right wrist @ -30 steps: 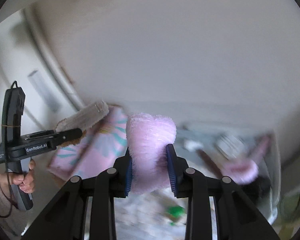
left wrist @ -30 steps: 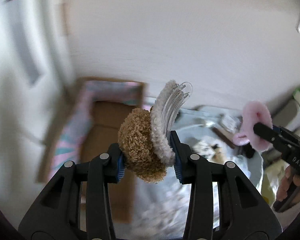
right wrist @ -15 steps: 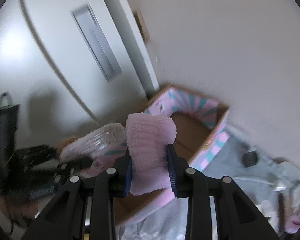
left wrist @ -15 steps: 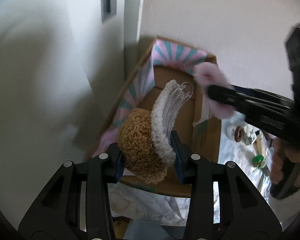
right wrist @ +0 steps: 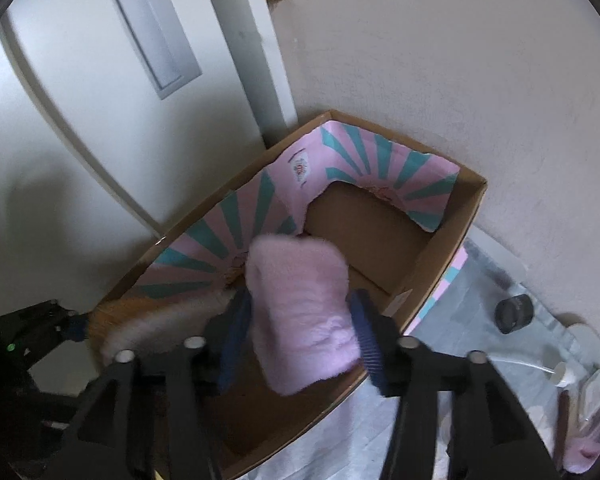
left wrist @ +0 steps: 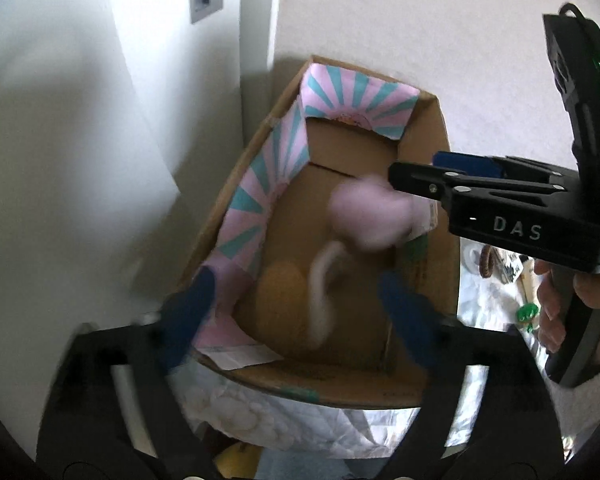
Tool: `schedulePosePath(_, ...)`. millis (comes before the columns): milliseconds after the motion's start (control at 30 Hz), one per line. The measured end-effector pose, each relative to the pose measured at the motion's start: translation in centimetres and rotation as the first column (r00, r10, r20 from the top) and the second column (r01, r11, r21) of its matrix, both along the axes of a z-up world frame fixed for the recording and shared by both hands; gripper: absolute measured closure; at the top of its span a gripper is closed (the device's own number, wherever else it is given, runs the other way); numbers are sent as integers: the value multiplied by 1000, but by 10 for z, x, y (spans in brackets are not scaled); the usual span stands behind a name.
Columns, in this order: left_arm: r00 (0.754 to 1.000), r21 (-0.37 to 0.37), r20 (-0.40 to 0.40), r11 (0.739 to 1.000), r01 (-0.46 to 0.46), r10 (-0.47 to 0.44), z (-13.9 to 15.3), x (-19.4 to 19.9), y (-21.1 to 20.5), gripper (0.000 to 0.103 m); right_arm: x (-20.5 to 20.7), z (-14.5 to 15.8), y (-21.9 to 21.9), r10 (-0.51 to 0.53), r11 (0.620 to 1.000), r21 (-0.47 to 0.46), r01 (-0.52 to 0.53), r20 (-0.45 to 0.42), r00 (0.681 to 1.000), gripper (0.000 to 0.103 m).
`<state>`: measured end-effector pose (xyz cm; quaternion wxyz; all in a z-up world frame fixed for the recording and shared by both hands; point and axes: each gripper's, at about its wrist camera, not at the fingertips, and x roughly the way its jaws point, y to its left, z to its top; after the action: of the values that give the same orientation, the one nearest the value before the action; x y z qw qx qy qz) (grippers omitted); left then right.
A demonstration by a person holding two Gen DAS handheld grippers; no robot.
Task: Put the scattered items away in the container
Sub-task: 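Carry both items into the cardboard box and open both tools, then grasp the brown scrunchie with the left tool while the right grasps the floss-pick box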
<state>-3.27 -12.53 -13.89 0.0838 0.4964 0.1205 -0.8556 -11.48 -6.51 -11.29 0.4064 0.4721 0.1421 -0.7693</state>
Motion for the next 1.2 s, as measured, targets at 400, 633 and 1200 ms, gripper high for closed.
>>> schedulePosePath(400, 1000, 69, -30, 998, -4, 6, 24, 7, 6, 11, -8, 35, 36, -32, 997, -72, 30, -27, 999, 48)
schedulePosePath(633, 1000, 145, -29, 989, 15, -11, 42, 3, 24, 10, 10, 58, 122, -104, 991, -92, 101, -24, 994, 48)
schedulePosePath(1200, 939, 186, 42, 926, 329, -342, 11, -44, 185, 2, 57, 17, 341, -404, 913, 77, 401, 40, 914, 48)
